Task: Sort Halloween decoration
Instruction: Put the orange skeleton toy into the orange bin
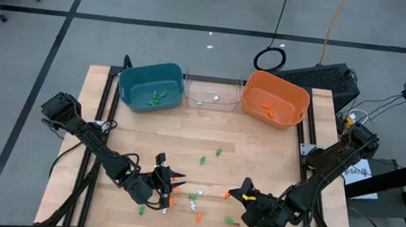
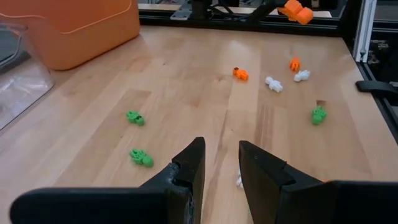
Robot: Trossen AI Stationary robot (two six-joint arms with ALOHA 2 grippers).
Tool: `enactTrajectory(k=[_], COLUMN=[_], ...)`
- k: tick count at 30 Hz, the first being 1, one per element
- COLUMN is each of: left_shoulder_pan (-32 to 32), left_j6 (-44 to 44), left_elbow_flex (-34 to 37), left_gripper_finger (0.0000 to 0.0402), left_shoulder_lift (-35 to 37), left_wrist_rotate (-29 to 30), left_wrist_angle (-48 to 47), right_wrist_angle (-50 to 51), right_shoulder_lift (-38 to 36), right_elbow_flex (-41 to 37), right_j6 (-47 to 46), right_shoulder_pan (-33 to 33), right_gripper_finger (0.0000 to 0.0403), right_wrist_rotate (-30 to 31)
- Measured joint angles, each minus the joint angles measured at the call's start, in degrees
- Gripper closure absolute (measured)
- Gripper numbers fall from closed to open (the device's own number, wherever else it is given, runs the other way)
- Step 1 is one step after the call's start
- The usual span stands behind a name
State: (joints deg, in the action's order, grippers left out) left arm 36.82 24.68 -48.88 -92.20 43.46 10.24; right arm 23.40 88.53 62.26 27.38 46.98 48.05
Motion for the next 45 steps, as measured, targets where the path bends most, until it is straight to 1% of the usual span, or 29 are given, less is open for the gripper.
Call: enactTrajectory(k=[12,17,21,24,27,31,34,36,40,45], left_shoulder_pan=[-0.3,-1.3,-2.7,-3.4,-3.5,-3.5,-3.5,-3.4,-3.5,-4.5], left_j6=[-1.6,-1.7,-2.1,-6.4,-13.7,-24.0,-30.6,-32.8,-35.1,-41.0], left_elbow_flex=[0.0,0.0,0.0,0.0,0.0,0.0,0.0,0.0,0.0,0.0], left_gripper_finger=[0.0304,0.0304,0.0304,0.0304,0.0304,0.0304,0.0304,0.0304,0.0304,0.0304], left_shoulder_lift=[0.0,0.0,0.0,0.0,0.0,0.0,0.0,0.0,0.0,1.4], left_wrist_rotate=[-0.2,-0.5,-2.8,-3.4,-3.6,-4.2,-9.4,-12.3,-12.6,-12.1], left_wrist_angle=[0.0,0.0,0.1,1.8,5.3,11.4,15.2,16.4,17.6,18.2], right_wrist_angle=[0.0,0.0,0.0,0.0,0.0,0.0,0.0,0.0,0.9,6.0], right_shoulder_lift=[0.0,0.0,0.0,0.0,0.0,0.0,0.0,0.0,0.0,-1.3], right_elbow_flex=[0.0,0.0,0.0,0.0,0.0,0.0,0.0,0.0,0.0,0.0], right_j6=[-21.6,-34.8,-44.4,-50.6,-57.0,-59.7,-59.8,-61.0,-62.2,-60.4], right_shoulder_pan=[0.0,0.0,0.0,0.0,-0.1,-0.2,-0.4,-0.9,-2.6,-6.5], right_gripper_finger=[0.0403,0.0403,0.0403,0.0403,0.0403,0.0403,0.0403,0.0403,0.0403,0.0403], right_wrist_rotate=[-0.3,-0.3,-0.3,-0.3,-0.3,-0.3,-0.3,-0.3,-0.3,-0.5])
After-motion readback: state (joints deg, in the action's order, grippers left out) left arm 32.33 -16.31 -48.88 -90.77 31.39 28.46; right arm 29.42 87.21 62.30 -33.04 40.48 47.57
